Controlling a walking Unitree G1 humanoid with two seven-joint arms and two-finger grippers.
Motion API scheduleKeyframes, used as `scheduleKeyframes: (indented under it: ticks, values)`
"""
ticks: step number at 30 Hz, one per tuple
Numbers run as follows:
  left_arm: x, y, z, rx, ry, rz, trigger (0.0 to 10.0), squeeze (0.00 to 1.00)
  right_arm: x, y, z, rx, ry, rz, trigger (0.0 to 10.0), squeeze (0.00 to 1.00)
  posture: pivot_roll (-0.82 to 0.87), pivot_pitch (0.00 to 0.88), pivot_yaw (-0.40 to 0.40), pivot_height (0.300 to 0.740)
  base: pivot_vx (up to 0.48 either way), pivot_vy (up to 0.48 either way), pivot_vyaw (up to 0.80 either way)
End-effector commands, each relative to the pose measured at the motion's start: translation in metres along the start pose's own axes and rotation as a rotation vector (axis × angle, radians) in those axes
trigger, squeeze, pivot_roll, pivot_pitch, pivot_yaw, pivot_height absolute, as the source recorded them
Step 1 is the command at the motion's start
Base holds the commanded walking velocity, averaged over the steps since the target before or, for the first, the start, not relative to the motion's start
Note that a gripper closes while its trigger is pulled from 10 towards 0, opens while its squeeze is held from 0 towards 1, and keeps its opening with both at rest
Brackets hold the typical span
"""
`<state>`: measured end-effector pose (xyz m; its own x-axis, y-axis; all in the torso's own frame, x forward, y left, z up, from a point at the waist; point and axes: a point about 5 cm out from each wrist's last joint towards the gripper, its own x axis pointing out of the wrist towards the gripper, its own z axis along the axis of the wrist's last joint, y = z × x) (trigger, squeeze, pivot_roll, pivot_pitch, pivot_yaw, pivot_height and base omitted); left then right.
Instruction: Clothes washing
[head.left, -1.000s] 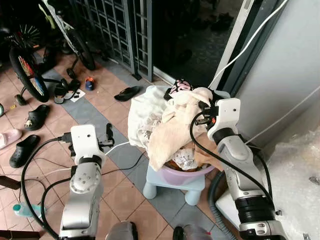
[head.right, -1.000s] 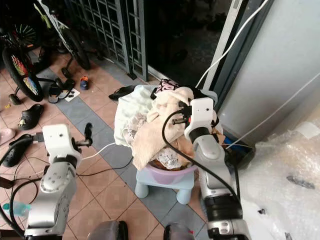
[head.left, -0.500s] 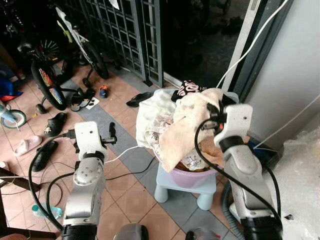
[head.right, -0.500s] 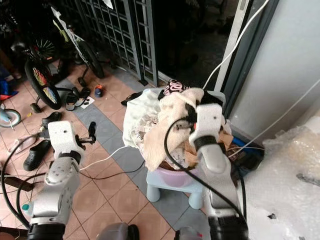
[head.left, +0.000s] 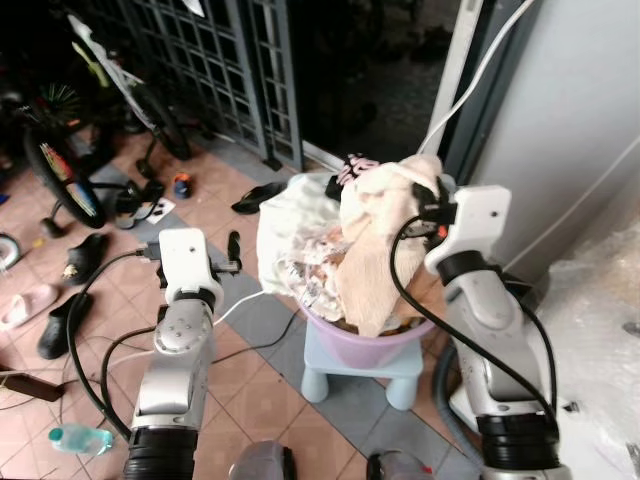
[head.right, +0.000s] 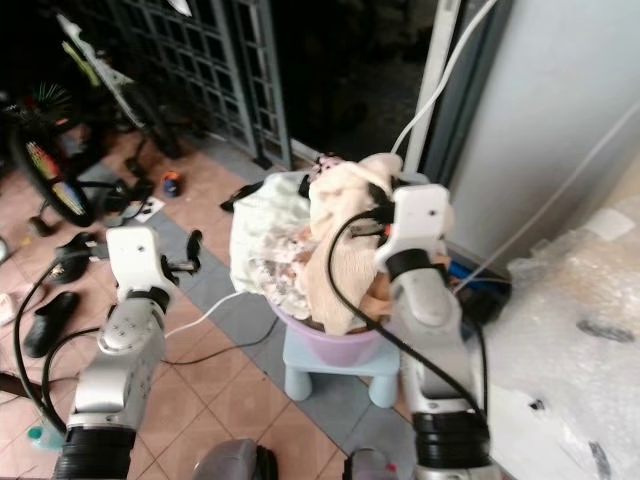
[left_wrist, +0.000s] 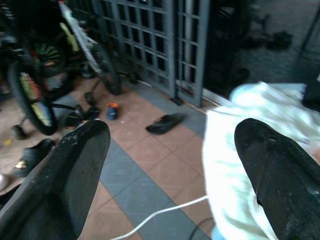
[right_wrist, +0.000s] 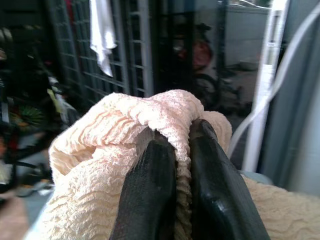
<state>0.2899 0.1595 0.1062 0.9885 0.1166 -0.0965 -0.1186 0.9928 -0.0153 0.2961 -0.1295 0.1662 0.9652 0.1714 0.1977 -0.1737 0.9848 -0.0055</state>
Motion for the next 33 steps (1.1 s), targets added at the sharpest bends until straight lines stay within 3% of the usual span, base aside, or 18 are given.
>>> scheduleKeyframes:
  ticks: [1, 4, 6, 14, 17, 33]
  values:
    - [0.001, 0.013, -0.012, -0.039, 0.05, 0.076, 10.0, 0.0, 0.004, 0.008, 0.0, 0.006, -0.022, 0.032, 10.0, 0.0, -0.06, 0.03, 0.1, 0.74, 0.0, 0.0, 0.0]
    - [0.002, 0.015, -0.019, -0.045, 0.07, 0.097, 10.0, 0.0, 0.002, 0.01, -0.01, 0.015, 0.011, 0.031, 10.0, 0.0, -0.04, 0.021, 0.086, 0.74, 0.0, 0.0, 0.0]
    - [0.001, 0.006, -0.012, -0.031, 0.038, 0.045, 10.0, 0.0, 0.003, 0.01, -0.006, 0.007, -0.004, 0.045, 10.0, 0.0, -0.03, 0.022, 0.075, 0.74, 0.0, 0.0, 0.0]
    - [0.004, 0.0, -0.011, -0.018, 0.025, 0.013, 10.0, 0.0, 0.015, 0.005, -0.003, -0.004, -0.021, 0.031, 10.0, 0.0, -0.02, 0.011, 0.076, 0.74, 0.0, 0.0, -0.23]
    - [0.003, -0.002, -0.011, -0.017, 0.024, 0.005, 10.0, 0.0, 0.013, 0.005, -0.005, -0.006, -0.016, 0.034, 10.0, 0.0, -0.02, 0.009, 0.075, 0.74, -0.262, 0.0, -0.72]
    - [0.006, -0.005, -0.01, -0.023, 0.014, -0.002, 10.0, 0.0, 0.017, 0.005, -0.011, -0.03, 0.001, 0.042, 10.0, 0.0, -0.02, 0.0, 0.065, 0.74, -0.244, 0.0, -0.08]
